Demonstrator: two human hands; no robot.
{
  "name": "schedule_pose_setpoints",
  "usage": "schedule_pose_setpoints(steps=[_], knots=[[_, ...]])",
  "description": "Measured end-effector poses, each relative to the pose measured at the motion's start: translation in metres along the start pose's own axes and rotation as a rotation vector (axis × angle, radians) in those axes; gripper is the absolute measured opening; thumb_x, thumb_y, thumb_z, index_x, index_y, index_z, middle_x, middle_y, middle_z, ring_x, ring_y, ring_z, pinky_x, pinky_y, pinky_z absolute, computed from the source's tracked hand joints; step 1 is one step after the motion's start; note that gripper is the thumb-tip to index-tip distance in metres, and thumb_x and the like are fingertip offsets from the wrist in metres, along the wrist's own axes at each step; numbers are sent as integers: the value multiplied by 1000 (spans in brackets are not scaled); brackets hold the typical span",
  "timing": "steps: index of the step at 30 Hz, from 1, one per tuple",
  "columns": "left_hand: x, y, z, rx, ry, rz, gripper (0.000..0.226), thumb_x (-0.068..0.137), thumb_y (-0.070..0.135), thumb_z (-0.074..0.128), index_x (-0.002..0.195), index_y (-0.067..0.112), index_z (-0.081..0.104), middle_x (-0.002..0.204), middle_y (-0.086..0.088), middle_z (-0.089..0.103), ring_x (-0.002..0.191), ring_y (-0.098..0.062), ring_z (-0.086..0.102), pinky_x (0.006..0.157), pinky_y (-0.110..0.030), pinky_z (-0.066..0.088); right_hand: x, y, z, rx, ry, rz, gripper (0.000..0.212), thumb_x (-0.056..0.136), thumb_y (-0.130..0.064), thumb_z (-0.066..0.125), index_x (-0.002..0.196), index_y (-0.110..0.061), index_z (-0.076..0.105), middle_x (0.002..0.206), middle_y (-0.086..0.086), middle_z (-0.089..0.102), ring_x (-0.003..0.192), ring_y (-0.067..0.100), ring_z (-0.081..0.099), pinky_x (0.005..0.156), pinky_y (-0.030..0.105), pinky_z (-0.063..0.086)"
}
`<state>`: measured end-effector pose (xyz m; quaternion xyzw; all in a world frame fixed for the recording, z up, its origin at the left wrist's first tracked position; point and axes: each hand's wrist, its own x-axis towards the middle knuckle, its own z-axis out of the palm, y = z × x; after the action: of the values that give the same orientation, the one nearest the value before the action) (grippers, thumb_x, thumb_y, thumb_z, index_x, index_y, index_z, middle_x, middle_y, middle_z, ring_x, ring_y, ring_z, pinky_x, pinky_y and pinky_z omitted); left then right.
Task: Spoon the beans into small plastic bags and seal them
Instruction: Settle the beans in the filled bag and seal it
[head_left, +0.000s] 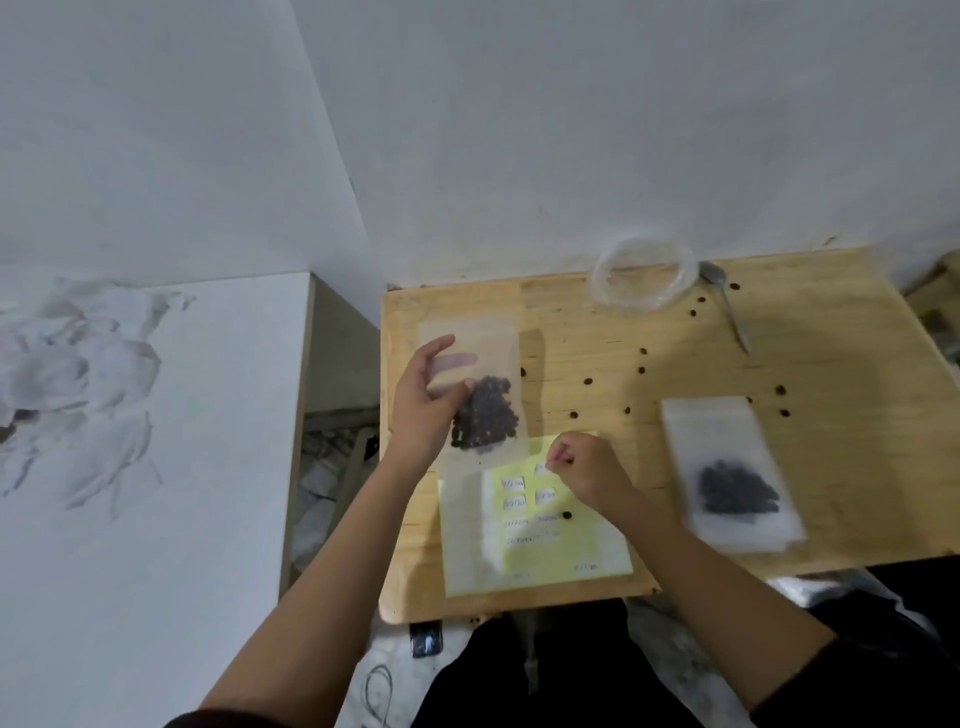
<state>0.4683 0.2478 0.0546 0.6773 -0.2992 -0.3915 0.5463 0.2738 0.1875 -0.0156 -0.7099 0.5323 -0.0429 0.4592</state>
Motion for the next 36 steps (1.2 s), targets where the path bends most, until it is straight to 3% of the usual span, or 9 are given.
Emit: schedule_pose_setpoints(steps=[3,5,9,11,15,18,24,29,36], knots=[[-1,6,-4,-2,-10,21,48,86,2,63,127,24,52,112,24,58,99,-20,64,84,-48,55,1,-9,-19,91,135,33,23,86,1,56,68,-14,55,73,4,60,70,17,56,62,26,48],[-3,14,-5,-10,-50,61,51,88,1,60,130,29,50,114,18,62,99,-22,65,86,-50,54,3,-22,-41,129,247,31,15,86,-3,59,74,-11,56,83,13,65,79,25,63,73,37,54],[-3,36,3,9,-153,119,57,90,2,59,126,44,47,128,9,57,101,-23,66,90,-46,53,-2,-77,-86,463,280,-107,15,85,-1,63,78,-10,54,78,11,61,72,19,64,67,23,56],[-3,48,10,26,-196,160,61,88,2,60,124,49,47,131,9,55,112,-26,60,93,-44,52,-9,-109,-102,518,263,-183,13,82,-3,67,81,-12,57,75,6,61,70,16,61,71,25,54],[-7,70,21,22,-262,205,58,88,1,60,130,39,45,131,9,53,113,-10,59,93,-32,51,-21,-149,-118,383,256,-339,5,79,-8,70,83,-8,67,72,3,64,65,8,59,69,20,52],[-10,82,25,75,-283,264,61,85,10,63,128,49,45,138,8,49,118,-19,58,100,-36,47,-26,-164,-123,314,274,-355,3,80,-9,69,83,-8,68,70,3,63,61,9,59,66,21,54],[-18,102,32,43,-302,308,60,88,-5,58,135,28,40,131,9,50,94,4,65,83,-11,47,-30,-173,-130,300,321,-328,4,79,-10,71,77,-10,67,64,2,63,60,14,60,69,29,56],[-19,105,36,37,-288,302,62,88,-8,56,137,26,37,128,17,50,94,-8,69,80,-10,46,-31,-178,-135,319,332,-316,6,78,-12,73,78,-8,68,64,2,62,57,12,60,60,18,54],[-22,109,38,21,-298,299,62,88,-13,53,142,11,34,122,17,49,89,17,60,76,-4,43,-33,-180,-139,309,298,-299,7,79,-12,72,77,-10,66,64,1,62,56,10,60,61,18,55]])
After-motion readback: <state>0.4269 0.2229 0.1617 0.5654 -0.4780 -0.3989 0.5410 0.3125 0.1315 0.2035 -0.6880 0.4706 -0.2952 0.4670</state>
